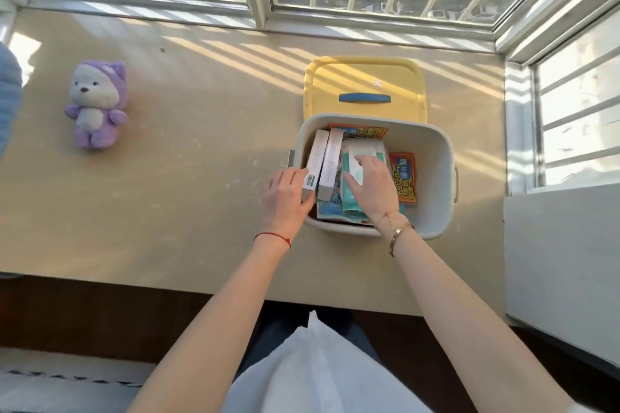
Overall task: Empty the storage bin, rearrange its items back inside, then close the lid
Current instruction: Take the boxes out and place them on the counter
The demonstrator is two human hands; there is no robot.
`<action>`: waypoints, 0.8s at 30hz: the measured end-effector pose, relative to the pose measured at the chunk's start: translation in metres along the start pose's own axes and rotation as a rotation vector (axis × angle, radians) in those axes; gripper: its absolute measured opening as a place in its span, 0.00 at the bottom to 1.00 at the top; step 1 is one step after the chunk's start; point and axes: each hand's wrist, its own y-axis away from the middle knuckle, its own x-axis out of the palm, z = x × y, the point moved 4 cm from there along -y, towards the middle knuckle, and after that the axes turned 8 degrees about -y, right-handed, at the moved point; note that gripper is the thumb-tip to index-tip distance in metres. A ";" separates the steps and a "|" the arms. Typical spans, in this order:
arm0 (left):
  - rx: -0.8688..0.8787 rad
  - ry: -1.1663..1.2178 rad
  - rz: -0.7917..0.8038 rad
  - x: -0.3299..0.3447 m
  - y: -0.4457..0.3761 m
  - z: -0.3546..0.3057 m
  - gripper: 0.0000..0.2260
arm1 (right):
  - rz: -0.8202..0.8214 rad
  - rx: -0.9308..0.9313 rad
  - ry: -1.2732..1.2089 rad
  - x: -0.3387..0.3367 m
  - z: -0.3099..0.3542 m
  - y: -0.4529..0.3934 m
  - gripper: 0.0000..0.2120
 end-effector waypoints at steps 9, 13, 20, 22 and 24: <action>-0.056 -0.110 0.021 0.028 -0.011 0.001 0.20 | 0.115 0.111 -0.090 0.037 0.000 -0.022 0.22; -0.084 -0.123 0.003 0.031 -0.013 0.002 0.16 | 0.156 0.154 -0.123 0.050 0.001 -0.024 0.24; -0.116 0.095 -0.068 0.023 -0.008 -0.002 0.16 | 0.125 0.199 -0.251 0.043 0.012 -0.019 0.17; -0.130 0.223 -0.059 0.015 -0.004 -0.006 0.18 | 0.072 0.206 -0.333 0.033 0.017 -0.014 0.16; -0.157 0.328 -0.052 0.003 0.000 -0.010 0.20 | 0.021 0.207 -0.423 0.022 0.024 -0.006 0.16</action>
